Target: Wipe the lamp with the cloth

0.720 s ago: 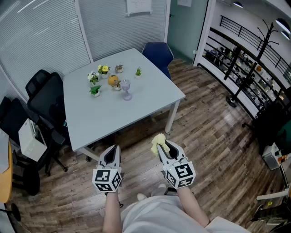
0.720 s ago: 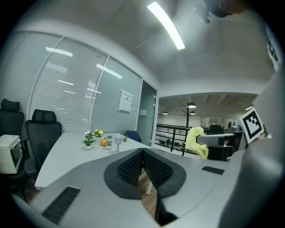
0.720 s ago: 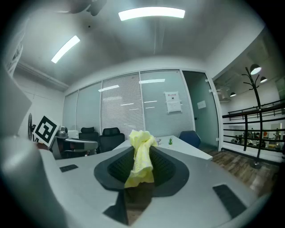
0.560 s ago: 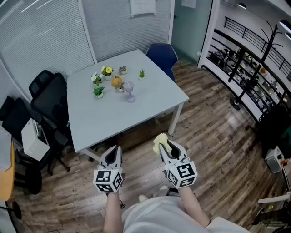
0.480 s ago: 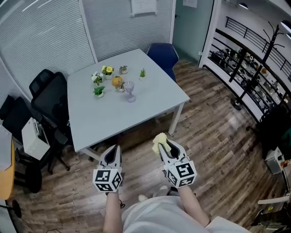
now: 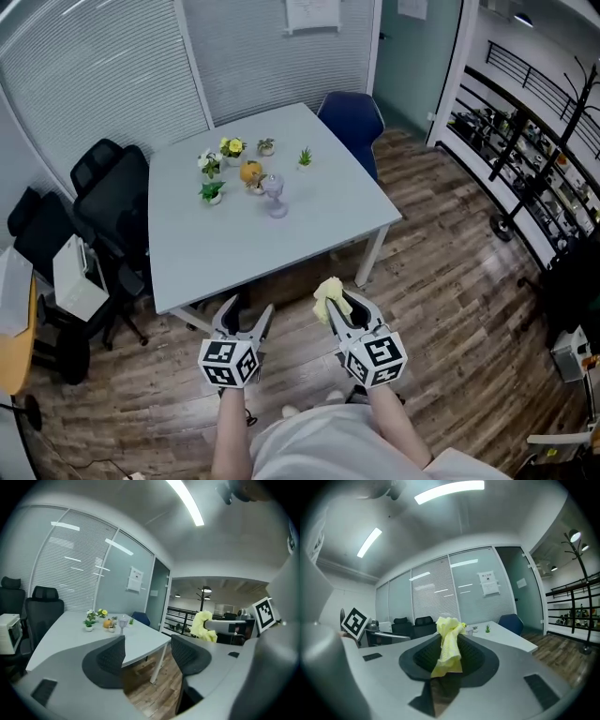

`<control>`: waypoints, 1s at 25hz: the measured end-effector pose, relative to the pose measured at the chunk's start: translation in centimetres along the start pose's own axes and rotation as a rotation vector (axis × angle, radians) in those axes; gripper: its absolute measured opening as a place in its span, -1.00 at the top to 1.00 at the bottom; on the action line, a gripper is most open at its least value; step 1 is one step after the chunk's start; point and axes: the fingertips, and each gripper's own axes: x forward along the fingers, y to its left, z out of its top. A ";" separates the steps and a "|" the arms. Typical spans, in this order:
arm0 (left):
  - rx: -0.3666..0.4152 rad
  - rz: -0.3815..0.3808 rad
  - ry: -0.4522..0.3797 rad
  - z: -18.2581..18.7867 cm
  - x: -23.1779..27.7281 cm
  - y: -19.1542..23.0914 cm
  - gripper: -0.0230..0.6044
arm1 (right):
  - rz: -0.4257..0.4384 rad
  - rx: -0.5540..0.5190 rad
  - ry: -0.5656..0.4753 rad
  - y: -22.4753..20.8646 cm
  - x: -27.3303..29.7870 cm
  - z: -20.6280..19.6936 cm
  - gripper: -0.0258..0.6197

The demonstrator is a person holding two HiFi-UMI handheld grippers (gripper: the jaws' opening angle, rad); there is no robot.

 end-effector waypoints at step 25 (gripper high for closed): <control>0.000 0.128 -0.001 1.1 7.9 2.1 -0.03 | 0.058 -0.067 0.076 -8.8 7.3 -0.3 0.57</control>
